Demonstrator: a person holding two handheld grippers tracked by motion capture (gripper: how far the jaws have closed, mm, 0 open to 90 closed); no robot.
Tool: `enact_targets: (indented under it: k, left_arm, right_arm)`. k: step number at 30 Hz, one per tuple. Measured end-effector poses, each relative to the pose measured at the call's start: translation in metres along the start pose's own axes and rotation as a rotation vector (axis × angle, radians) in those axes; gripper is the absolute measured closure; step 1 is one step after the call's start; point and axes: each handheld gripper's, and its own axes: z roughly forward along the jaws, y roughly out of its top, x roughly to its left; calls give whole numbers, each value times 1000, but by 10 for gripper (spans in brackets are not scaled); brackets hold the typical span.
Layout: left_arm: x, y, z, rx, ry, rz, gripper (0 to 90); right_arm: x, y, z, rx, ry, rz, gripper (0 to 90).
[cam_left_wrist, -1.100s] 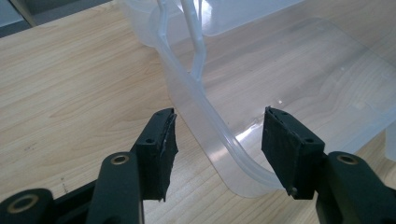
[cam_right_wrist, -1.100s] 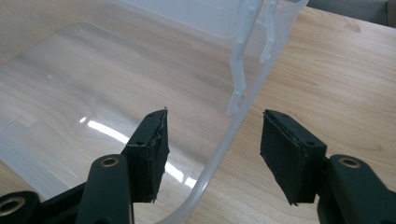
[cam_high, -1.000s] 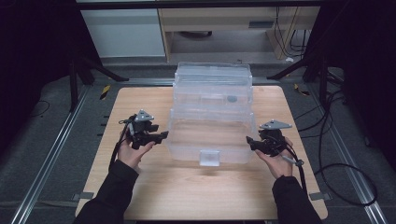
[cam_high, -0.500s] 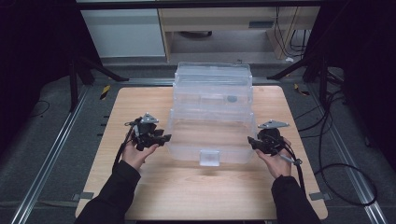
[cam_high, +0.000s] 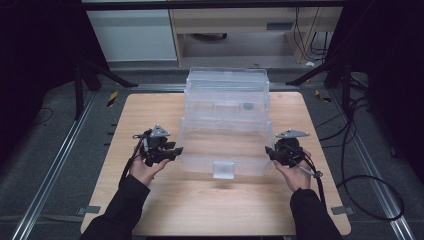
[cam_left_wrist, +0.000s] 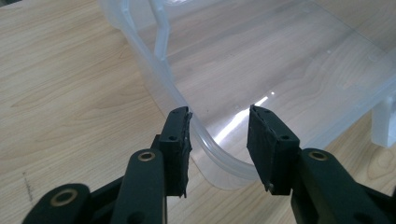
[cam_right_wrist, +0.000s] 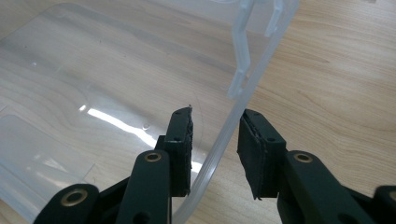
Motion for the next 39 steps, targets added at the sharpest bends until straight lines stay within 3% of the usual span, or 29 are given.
enact_targets:
  k: [16, 25, 31, 35, 39]
  left_arm:
    - [-2, -23, -27, 8, 15, -13, 584]
    - [-5, -27, -30, 3, 19, -19, 583]
    - [-2, -26, -30, 14, -6, -25, 553]
    - [1, -24, -33, 12, -2, -23, 495]
    - [7, -22, -44, -27, 8, -42, 463]
  right_arm:
    - [23, 0, -1, 12, 30, -45, 659]
    - [23, -1, -3, 9, 50, -32, 660]
    - [23, 0, -2, 8, 48, -41, 655]
    - [21, 1, -3, 13, 64, -34, 594]
    - [17, 3, -9, -27, 58, -26, 523]
